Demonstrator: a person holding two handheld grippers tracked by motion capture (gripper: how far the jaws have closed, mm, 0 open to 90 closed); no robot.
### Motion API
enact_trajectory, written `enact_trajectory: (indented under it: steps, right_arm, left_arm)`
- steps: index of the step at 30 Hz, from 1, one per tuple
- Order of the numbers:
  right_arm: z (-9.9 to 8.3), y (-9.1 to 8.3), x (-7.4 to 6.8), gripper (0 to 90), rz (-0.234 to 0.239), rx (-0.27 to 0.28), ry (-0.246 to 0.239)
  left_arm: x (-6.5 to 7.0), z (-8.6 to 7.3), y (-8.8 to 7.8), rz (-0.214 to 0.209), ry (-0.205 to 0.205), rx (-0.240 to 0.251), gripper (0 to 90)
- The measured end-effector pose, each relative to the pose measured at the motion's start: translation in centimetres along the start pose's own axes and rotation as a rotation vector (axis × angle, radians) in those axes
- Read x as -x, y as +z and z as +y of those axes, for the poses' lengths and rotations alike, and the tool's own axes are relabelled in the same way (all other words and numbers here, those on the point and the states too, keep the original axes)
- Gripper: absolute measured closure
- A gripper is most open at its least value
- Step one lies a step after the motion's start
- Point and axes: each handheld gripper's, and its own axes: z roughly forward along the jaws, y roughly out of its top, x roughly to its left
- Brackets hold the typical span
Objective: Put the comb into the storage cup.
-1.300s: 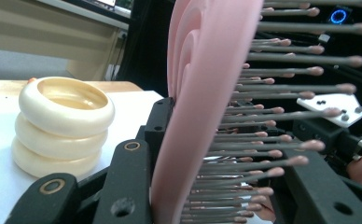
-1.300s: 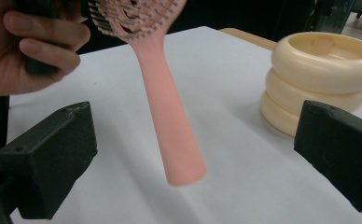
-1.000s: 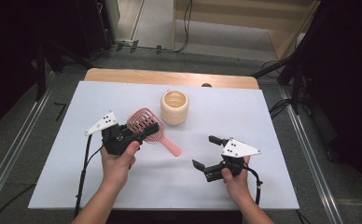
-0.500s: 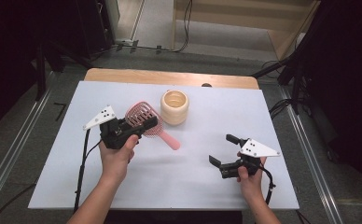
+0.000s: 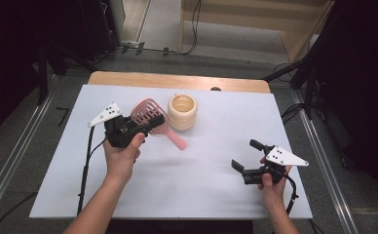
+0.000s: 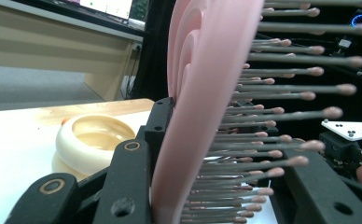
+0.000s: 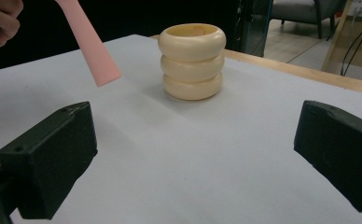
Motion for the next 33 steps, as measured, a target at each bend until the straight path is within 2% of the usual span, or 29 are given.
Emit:
enact_trajectory:
  steps: [6, 16, 33]
  right_arm:
    - [-0.1, -0.5, 0.5, 0.0, -0.015, 0.007, -0.001]
    - [-0.5, -0.7, 1.3, 0.0, -0.023, 0.01, 0.011]
    - [-0.8, -0.8, 1.7, 0.0, -0.035, 0.006, 0.013]
  left_arm:
    - [-0.2, 0.6, 0.5, 0.008, 0.015, -0.003, 62.6]
    - [-0.7, 1.7, 1.2, 0.016, 0.015, 0.001, 62.6]
    - [-2.0, 3.9, 2.3, 0.032, 0.022, 0.009, 62.6]
